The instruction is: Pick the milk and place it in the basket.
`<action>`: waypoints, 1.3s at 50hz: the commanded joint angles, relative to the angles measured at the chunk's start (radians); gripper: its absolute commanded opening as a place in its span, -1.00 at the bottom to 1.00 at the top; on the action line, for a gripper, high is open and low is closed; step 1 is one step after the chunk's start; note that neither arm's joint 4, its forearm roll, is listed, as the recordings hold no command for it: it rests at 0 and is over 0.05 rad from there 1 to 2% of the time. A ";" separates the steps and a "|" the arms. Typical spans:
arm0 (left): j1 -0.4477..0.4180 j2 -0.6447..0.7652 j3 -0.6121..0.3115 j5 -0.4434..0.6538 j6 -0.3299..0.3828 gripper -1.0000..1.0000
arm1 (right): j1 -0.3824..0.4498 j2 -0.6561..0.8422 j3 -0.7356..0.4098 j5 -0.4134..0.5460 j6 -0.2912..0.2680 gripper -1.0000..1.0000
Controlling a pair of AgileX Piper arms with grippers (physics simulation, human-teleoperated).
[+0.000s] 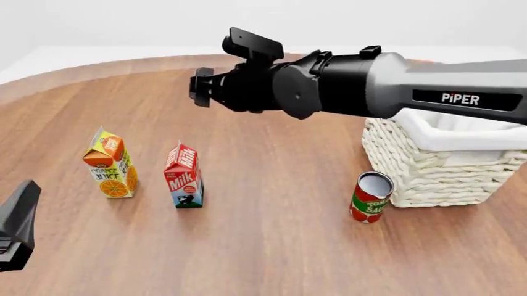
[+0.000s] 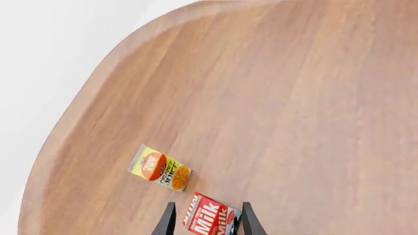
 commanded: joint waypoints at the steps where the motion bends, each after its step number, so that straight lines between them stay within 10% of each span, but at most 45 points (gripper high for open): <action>1: 0.000 0.000 0.000 0.000 0.000 1.00 | 0.015 0.052 -0.041 0.024 0.002 1.00; 65: 0.000 0.000 0.000 0.000 0.000 1.00 | 0.061 0.233 -0.165 0.084 0.041 1.00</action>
